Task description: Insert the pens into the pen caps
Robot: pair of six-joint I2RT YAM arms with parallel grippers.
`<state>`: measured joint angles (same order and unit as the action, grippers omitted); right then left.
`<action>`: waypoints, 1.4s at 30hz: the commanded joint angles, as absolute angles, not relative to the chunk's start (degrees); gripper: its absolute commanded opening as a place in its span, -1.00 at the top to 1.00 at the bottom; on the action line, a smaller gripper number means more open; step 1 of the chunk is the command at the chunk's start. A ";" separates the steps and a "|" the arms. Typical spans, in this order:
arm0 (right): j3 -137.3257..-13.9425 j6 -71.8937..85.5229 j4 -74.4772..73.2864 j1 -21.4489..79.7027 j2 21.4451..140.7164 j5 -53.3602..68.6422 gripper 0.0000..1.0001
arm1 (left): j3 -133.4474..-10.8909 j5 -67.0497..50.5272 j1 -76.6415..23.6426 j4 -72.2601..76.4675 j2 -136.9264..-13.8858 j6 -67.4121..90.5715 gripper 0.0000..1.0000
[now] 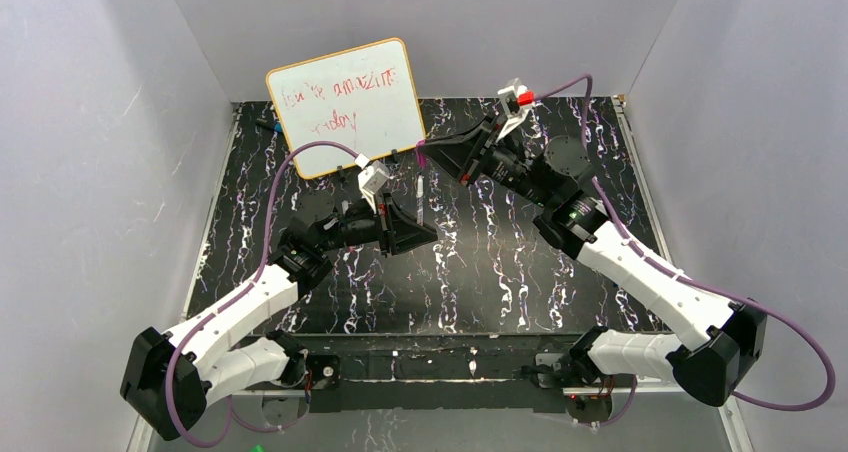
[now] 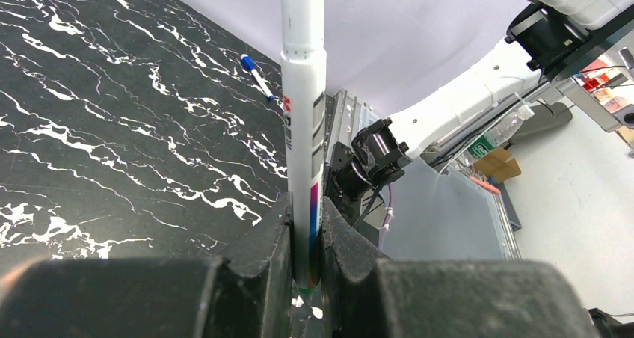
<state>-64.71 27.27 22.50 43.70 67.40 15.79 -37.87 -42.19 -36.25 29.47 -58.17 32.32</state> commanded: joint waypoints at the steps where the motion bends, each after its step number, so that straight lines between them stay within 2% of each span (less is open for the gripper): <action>1: -64.16 27.68 23.79 43.86 65.96 15.64 0.73 | -39.15 -42.64 -36.51 29.66 -56.51 31.35 1.00; 14: -65.98 27.60 24.24 43.86 67.63 16.24 0.73 | -39.45 -47.16 -36.56 28.58 -55.96 29.01 1.00; 42: -65.92 27.78 23.99 43.90 67.37 16.85 0.73 | -42.36 -44.38 -36.54 26.25 -57.27 26.12 1.00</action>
<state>-64.27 27.57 22.39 43.70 67.88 16.49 -40.12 -44.86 -36.25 26.04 -57.56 27.00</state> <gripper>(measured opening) 0.213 0.118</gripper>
